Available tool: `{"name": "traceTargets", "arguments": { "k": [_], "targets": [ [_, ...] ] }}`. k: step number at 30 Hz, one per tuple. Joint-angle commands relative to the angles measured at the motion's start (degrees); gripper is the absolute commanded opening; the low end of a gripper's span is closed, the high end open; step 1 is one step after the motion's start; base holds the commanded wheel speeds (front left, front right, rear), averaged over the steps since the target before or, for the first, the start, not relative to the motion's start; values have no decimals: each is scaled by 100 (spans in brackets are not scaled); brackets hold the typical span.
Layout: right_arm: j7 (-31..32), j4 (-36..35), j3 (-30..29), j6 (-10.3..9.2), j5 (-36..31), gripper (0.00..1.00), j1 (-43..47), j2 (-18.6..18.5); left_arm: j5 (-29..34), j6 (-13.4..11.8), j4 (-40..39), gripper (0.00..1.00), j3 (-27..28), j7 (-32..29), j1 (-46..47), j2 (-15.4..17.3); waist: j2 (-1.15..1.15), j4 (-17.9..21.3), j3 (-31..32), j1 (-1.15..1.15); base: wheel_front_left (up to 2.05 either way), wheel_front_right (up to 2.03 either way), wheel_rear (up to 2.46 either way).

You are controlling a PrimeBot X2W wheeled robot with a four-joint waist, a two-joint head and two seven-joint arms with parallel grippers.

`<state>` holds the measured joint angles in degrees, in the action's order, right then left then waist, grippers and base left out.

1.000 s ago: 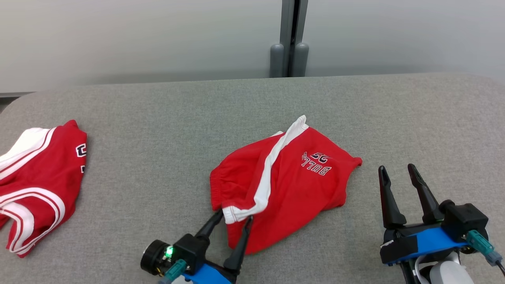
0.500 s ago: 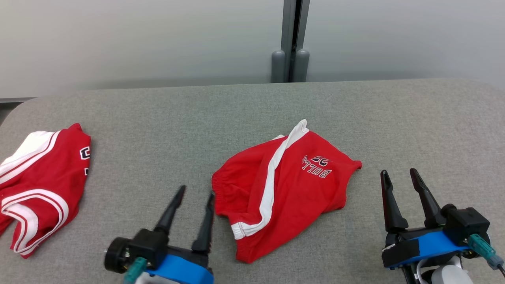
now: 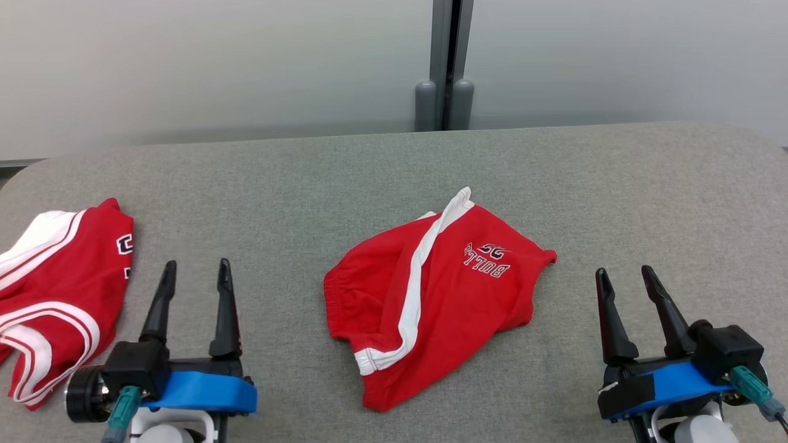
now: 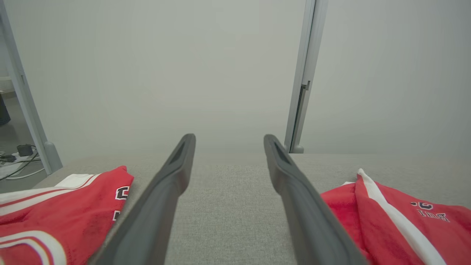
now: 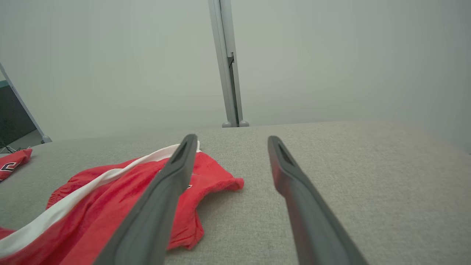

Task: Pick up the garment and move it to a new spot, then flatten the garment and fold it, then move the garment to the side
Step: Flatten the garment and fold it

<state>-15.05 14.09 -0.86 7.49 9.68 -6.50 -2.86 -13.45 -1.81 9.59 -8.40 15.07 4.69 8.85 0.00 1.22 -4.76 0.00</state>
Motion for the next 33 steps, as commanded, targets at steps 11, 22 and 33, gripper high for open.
{"name": "traceTargets", "arguments": {
  "k": [11,22,33],
  "targets": [
    [-19,172,-130,1,-173,100,35,-5,318,127,158,100,437,16,45,-187,0,27,-66,0,0,0,0],
    [5,518,-47,1,-634,100,-723,-6,458,349,190,100,499,16,241,-396,0,-169,-290,0,0,0,0],
    [933,1449,666,1,-840,100,-2918,-448,452,477,231,100,358,16,652,-563,0,-668,-835,0,0,0,0]
  ]
}}
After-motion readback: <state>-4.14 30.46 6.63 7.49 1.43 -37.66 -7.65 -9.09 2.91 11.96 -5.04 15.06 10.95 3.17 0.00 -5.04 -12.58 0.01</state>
